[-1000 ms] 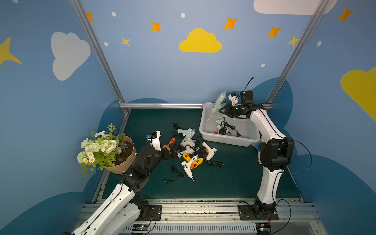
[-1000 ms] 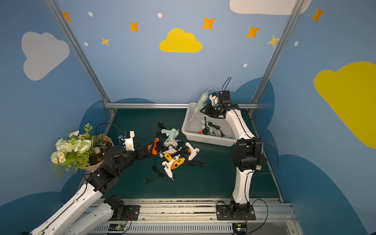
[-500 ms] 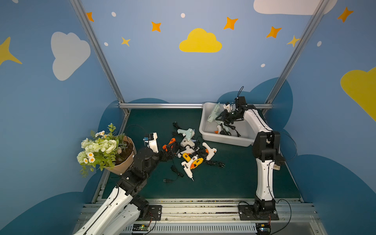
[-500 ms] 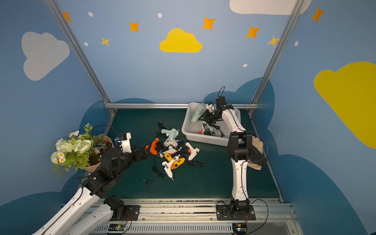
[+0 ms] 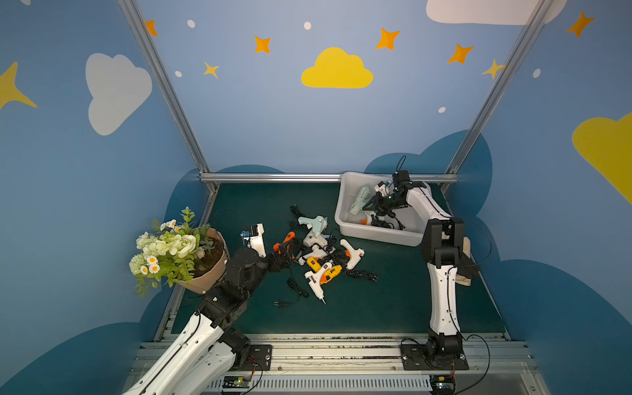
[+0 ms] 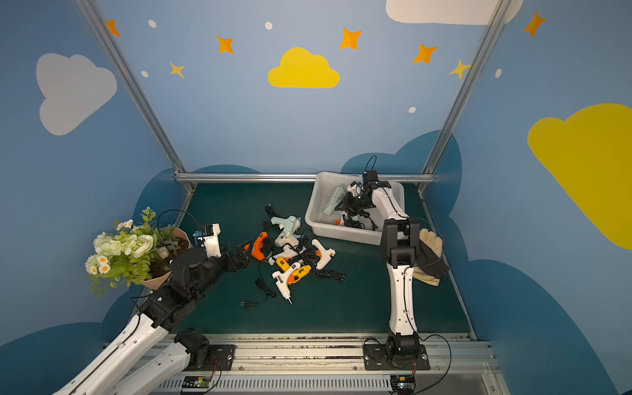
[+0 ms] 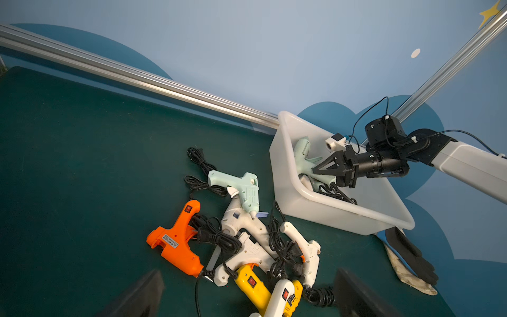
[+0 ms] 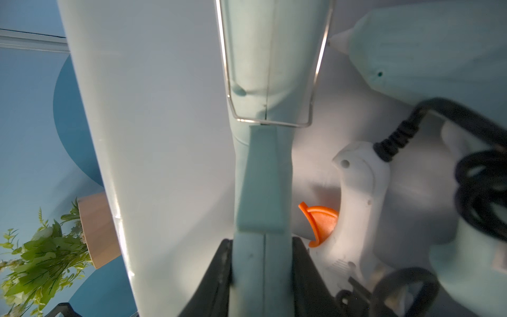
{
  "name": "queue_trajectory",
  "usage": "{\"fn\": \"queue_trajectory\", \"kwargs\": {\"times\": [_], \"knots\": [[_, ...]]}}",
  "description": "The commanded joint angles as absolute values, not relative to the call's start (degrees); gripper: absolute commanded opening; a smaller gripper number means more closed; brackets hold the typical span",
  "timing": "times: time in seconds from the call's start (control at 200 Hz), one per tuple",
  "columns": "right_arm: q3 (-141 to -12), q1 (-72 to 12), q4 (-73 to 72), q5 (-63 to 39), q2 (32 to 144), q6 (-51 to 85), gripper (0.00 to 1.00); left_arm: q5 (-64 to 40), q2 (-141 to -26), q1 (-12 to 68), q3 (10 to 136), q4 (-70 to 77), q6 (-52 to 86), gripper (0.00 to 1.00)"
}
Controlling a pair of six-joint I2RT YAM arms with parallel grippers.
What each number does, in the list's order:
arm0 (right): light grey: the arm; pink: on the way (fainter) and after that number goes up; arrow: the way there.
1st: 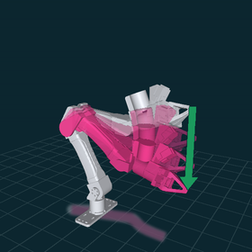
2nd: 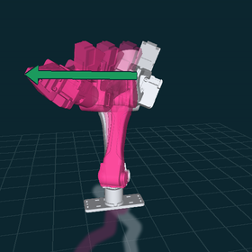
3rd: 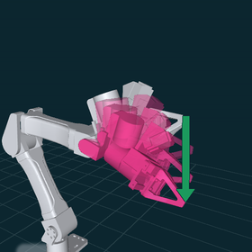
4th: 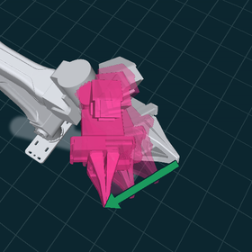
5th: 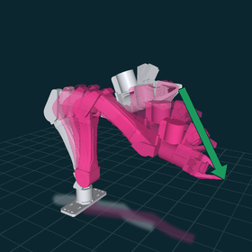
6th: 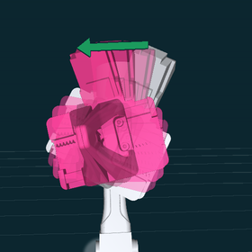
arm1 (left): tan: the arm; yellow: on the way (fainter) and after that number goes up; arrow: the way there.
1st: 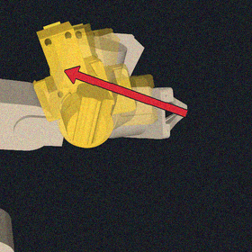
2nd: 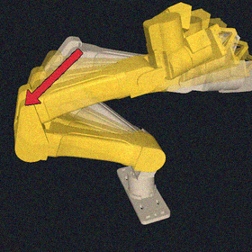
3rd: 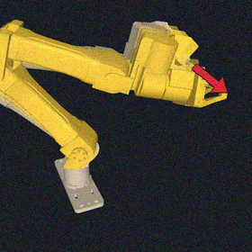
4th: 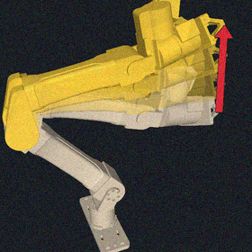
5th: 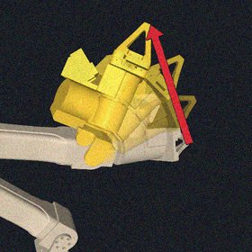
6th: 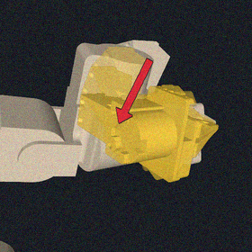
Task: Put the hot melt glue gun into the storage box
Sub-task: Place the hot melt adhesive gun in the storage box.
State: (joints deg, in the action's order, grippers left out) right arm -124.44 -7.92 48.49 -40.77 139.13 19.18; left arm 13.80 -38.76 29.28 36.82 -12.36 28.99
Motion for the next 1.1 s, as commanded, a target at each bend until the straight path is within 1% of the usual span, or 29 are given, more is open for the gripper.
{"fn": "queue_trajectory", "kwargs": {"times": [0.0, 0.065, 0.205, 0.34, 0.456, 0.526, 0.756, 1.096], "knots": [[-126.14, -7.65, 48.86, -38.03, 139.26, 18.05, 0.21, 14.65, -38.28, 29.2, 36.72, -14.33, 29.7, 1.0], [-126.16, -7.57, 49.13, -35.97, 139.31, 18.02, 0.24, 14.57, -38.07, 29.18, 36.72, -15.28, 30.18, 1.0], [-125.59, -7.5, 49.47, -31.05, 139.39, 17.48, 0.27, 14.58, -36.47, 29.18, 35.48, -15.82, 31.75, 1.0], [-125.44, -7.43, 50.59, -26.11, 139.18, 16.84, 0.33, 14.43, -35.3, 29.2, 34.43, -15.59, 32.46, 1.0], [-125.42, -7.39, 51.62, -21.94, 138.14, 15.9, 0.42, 14.64, -35.33, 29.19, 34.6, -16.41, 32.64, 1.0], [-125.19, -7.38, 52.09, -19.05, 137.25, 15.6, 0.49, 14.43, -35.42, 29.2, 34.63, -16.74, 32.73, 1.0], [-125.15, -7.49, 54.7, -14.14, 133.2, 14.54, 0.62, 14.95, -35.33, 29.18, 33.92, -17.32, 32.93, 1.0], [-118.85, -9.6, 53.88, -5.71, 121.24, 13.32, 0.84, 17.11, -35.18, 29.09, 34.19, -20.94, 33.71, 1.0]]}}
